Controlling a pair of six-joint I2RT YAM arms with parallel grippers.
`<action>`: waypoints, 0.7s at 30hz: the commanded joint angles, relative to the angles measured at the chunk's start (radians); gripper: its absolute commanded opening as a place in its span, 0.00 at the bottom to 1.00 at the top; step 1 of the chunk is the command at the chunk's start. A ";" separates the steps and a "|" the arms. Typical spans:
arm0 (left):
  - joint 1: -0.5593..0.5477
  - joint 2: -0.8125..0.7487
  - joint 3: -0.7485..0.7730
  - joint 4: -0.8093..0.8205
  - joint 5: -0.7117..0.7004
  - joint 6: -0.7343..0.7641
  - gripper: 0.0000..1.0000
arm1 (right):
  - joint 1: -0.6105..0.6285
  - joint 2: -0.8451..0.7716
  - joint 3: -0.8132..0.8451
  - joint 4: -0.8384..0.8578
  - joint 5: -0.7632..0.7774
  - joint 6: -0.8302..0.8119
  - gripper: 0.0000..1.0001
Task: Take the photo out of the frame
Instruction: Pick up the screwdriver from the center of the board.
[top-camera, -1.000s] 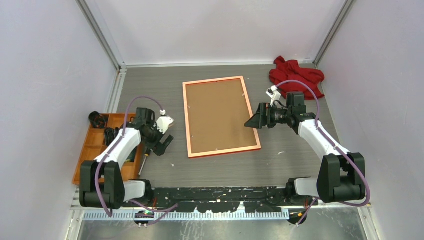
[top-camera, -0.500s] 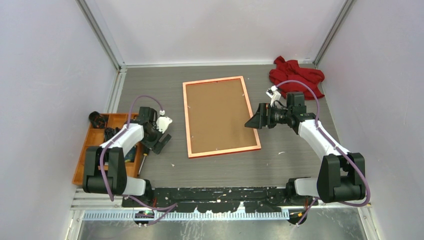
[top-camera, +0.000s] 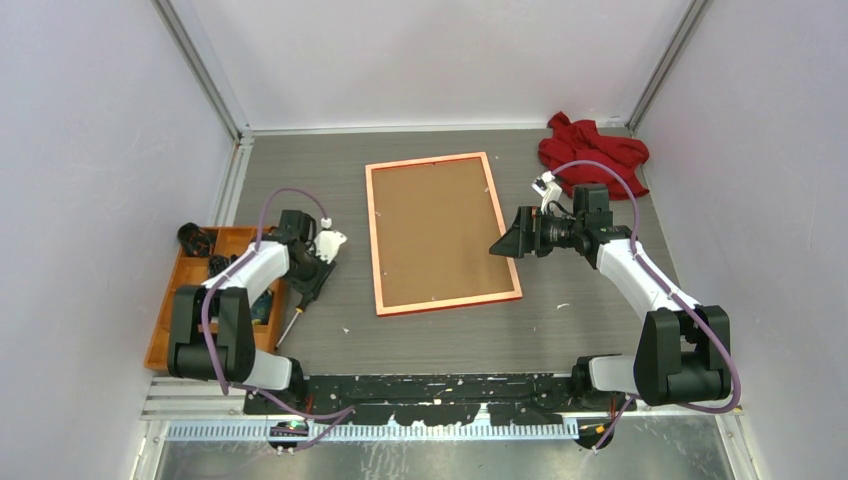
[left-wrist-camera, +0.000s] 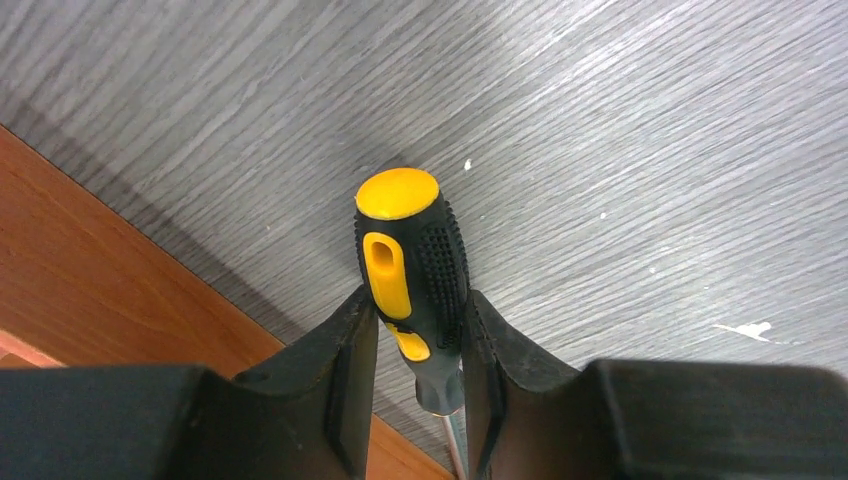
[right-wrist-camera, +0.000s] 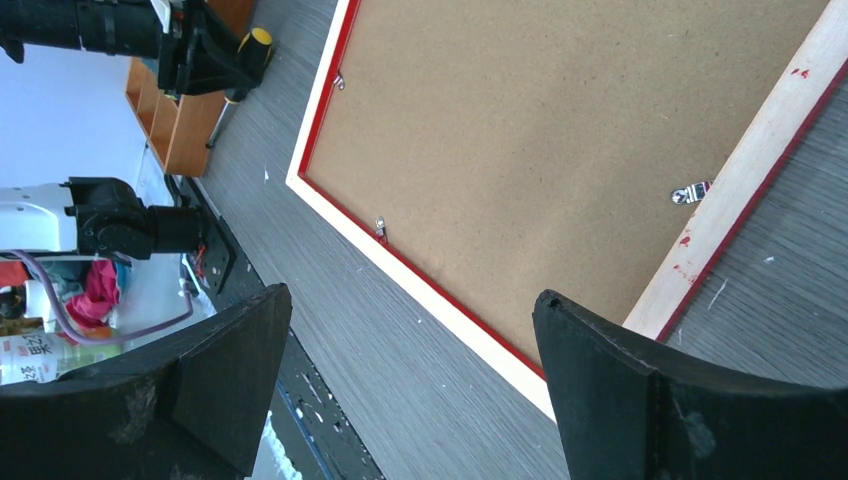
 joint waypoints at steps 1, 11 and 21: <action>-0.003 -0.027 0.095 -0.037 0.052 -0.005 0.08 | 0.001 -0.039 0.039 0.001 -0.004 -0.020 0.95; -0.016 -0.239 0.363 -0.138 0.411 -0.151 0.00 | 0.001 -0.090 0.042 -0.027 -0.018 -0.066 0.96; -0.132 -0.279 0.393 0.174 0.733 -0.550 0.01 | 0.120 -0.227 0.154 -0.120 -0.048 -0.170 1.00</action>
